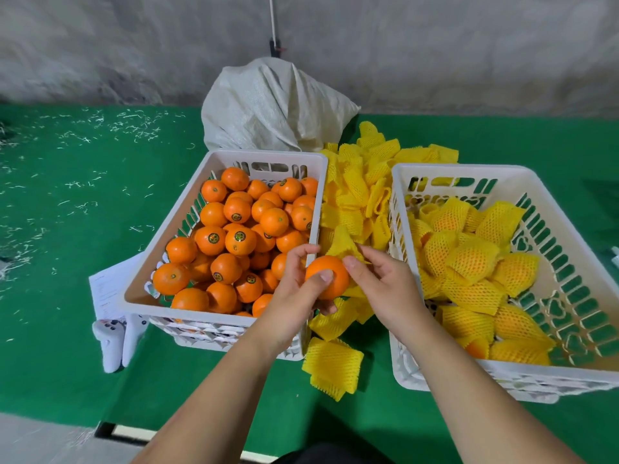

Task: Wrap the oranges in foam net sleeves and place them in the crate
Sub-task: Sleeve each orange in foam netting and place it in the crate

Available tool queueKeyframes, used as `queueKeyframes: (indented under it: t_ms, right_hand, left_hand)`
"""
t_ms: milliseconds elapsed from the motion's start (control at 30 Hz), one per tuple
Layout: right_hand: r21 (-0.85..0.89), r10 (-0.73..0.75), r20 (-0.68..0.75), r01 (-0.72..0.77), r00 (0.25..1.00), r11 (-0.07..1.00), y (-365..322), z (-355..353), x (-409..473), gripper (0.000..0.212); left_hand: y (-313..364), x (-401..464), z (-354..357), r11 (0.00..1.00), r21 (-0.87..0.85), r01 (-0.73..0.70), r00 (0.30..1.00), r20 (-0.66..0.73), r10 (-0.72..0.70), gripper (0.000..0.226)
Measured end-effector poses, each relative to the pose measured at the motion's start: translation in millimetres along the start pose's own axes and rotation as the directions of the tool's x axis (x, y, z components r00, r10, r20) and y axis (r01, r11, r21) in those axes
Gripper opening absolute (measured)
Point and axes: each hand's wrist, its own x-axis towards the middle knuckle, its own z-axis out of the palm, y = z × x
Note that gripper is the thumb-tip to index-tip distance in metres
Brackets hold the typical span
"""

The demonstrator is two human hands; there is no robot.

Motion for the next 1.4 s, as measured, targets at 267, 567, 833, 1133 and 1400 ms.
queueKeyframes:
  t_ms: [267,567,833,1133,1400]
  right_hand:
    - [-0.429,-0.338,-0.152,0.246,0.929,0.869,-1,11,-4,0.021]
    - [-0.393,-0.294,-0.191,0.201,0.937,0.897,-5,27,-9,0.031]
    - [-0.440,-0.558,-0.052,0.483,0.828,0.757,-18,29,-22,0.029]
    - [-0.394,-0.453,-0.002,0.416,0.891,0.820,-14,18,-21,0.053]
    - [-0.463,-0.580,-0.133,0.467,0.804,0.753,1,16,-19,0.027]
  left_hand:
    - [-1,7,5,0.997,0.010,-0.073,0.991,-0.111,0.074,0.074]
    - [-11,5,-9,0.978,0.135,-0.161,0.987,0.028,0.159,0.064]
    - [-9,7,0,0.974,0.166,-0.157,0.914,-0.348,0.207,0.040]
    - [-4,-3,-6,0.956,0.124,-0.268,0.963,0.047,0.264,0.059]
    - [-12,3,-3,0.945,0.212,-0.249,0.953,-0.123,0.279,0.059]
